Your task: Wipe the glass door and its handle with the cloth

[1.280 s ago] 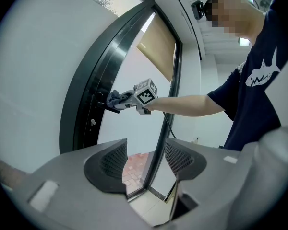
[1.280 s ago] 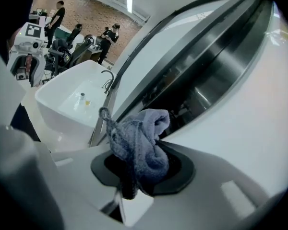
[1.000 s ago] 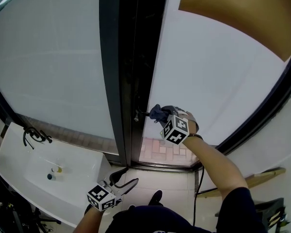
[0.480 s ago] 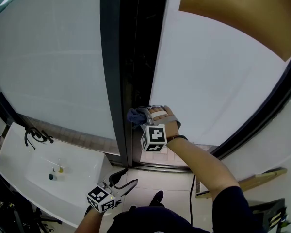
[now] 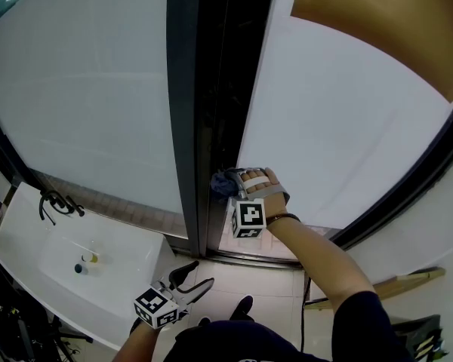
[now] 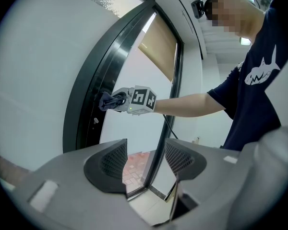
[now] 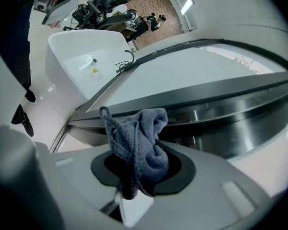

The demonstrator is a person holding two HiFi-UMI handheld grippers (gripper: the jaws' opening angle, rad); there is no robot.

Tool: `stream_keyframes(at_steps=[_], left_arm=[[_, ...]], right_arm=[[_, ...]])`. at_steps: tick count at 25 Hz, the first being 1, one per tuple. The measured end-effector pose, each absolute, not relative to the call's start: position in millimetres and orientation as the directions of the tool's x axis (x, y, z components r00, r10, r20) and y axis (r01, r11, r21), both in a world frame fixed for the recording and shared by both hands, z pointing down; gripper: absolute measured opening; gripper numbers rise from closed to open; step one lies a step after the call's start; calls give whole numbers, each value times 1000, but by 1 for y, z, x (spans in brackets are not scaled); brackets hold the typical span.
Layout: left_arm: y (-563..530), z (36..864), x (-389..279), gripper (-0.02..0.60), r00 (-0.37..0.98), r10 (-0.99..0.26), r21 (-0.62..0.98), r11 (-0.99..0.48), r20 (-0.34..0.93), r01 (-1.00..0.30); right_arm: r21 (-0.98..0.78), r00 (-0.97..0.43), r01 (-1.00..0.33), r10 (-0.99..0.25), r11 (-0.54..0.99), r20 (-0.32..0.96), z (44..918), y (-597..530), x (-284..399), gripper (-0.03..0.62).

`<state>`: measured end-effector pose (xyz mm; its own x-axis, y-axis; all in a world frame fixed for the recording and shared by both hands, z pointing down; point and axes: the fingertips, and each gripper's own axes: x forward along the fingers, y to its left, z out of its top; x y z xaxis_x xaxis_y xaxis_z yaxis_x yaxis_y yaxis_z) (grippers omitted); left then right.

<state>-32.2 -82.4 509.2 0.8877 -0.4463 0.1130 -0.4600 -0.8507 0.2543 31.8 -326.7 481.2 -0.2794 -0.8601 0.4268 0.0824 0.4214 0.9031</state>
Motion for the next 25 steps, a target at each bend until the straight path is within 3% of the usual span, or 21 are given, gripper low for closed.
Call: stream_keyframes(at_steps=[7, 11, 17, 21, 25], left_arm=[[-82, 507, -16, 242, 911, -400, 248, -877, 100, -412], [-82, 506, -10, 242, 918, -385, 246, -885, 97, -397], [-83, 508, -13, 242, 916, -389, 252, -881, 101, -402], [-86, 510, -18, 242, 910, -399, 253, -874, 109, -414], [-89, 511, -20, 242, 907, -407, 253, -871, 110, -422]], right_arm=[[907, -205, 120, -884, 404, 421, 486, -318, 84, 124], [901, -166, 42, -887, 431, 432, 485, -315, 113, 124], [778, -183, -347, -851, 524, 492, 500, -305, 146, 124], [488, -291, -641, -776, 592, 560, 524, -298, 139, 126], [180, -414, -784, -715, 595, 563, 549, -309, 114, 126]])
